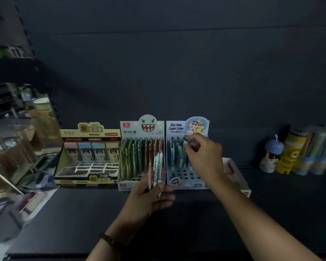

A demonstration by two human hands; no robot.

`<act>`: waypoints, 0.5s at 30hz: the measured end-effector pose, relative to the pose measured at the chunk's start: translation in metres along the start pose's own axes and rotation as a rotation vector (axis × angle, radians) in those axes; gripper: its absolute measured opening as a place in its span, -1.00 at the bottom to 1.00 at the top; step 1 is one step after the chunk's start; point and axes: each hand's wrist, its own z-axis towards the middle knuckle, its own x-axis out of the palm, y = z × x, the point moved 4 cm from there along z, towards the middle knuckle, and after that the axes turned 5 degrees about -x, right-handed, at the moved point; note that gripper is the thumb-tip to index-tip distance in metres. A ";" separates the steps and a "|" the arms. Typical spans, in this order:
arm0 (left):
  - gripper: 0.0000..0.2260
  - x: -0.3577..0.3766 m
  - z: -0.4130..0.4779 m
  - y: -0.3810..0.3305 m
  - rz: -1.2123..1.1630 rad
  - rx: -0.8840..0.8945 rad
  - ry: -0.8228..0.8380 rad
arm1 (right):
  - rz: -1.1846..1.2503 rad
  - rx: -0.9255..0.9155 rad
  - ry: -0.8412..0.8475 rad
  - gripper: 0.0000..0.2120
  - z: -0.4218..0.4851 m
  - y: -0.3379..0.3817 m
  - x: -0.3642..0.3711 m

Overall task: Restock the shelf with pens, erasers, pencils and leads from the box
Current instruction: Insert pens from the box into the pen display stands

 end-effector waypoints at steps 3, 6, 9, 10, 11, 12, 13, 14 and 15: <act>-0.80 -0.002 0.013 0.005 -0.016 -0.024 0.036 | -0.038 0.011 -0.022 -0.83 0.002 0.004 0.002; -0.82 -0.003 0.016 0.010 0.025 0.002 0.055 | -0.063 0.016 -0.018 -0.84 0.003 0.009 0.005; -0.83 -0.005 0.013 0.011 0.039 0.030 0.046 | -0.076 0.014 0.011 -0.83 0.003 0.014 0.010; -0.83 -0.006 0.014 0.012 0.043 0.033 0.042 | -0.082 0.008 0.016 -0.83 0.003 0.015 0.011; -0.82 -0.008 0.015 0.013 0.044 0.032 0.035 | -0.086 0.002 0.014 -0.82 0.004 0.016 0.012; -0.82 -0.010 0.016 0.015 0.042 0.029 0.030 | -0.090 0.001 0.013 -0.82 0.005 0.016 0.012; -0.82 -0.011 0.017 0.015 0.038 0.026 0.029 | -0.094 0.005 0.015 -0.81 0.006 0.015 0.013; -0.83 -0.011 0.018 0.016 0.032 0.022 0.031 | -0.098 0.010 0.017 -0.81 0.007 0.015 0.014; -0.83 -0.011 0.018 0.016 0.024 0.019 0.036 | -0.102 0.011 0.020 -0.80 0.008 0.015 0.014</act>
